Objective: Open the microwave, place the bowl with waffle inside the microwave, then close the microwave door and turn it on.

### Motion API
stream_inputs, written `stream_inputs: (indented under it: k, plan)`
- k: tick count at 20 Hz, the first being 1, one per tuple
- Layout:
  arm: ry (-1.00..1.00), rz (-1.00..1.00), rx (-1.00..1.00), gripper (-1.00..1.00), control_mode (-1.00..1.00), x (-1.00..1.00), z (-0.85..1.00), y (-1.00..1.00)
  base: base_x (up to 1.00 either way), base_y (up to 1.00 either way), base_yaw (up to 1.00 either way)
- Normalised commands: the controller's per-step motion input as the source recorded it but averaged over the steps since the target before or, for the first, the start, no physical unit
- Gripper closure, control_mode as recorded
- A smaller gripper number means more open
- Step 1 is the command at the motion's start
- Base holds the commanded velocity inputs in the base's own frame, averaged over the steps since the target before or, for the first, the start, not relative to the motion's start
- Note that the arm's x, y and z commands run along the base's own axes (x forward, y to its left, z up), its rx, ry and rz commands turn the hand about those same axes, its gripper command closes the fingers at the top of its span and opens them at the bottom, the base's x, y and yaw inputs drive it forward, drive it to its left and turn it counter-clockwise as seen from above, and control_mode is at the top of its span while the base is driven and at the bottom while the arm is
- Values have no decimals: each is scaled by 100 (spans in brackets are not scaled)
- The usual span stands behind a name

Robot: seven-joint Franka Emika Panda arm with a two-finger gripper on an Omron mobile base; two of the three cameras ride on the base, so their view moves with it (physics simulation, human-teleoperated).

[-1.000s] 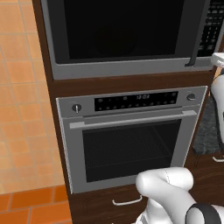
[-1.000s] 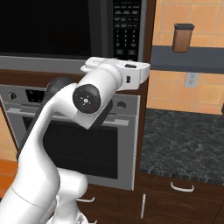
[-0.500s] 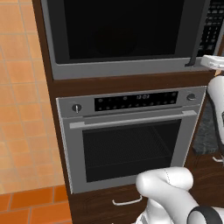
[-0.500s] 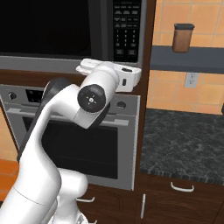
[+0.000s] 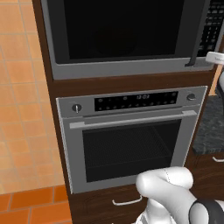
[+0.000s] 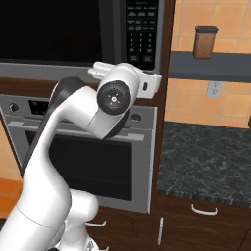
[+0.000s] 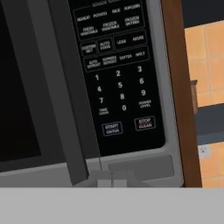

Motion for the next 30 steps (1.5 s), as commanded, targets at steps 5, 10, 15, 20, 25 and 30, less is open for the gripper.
stream_inputs:
  k: [5, 10, 15, 20, 25, 30]
  plan:
    - [0, 0, 0, 100, -100, 8, 0, 3, 0, 0, 0]
    - [0, 0, 0, 100, -100, 19, 0, 8, 0, 0, 0]
    - [0, 0, 0, 100, -100, 15, 0, -7, 0, 0, 0]
    - [0, 0, 0, 100, -100, 30, 0, -7, 0, 0, 0]
    - [0, 0, 0, 100, -100, 23, 0, 0, 0, 0, 0]
    - [0, 0, 0, 100, -100, 19, 7, 1, 0, 0, 0]
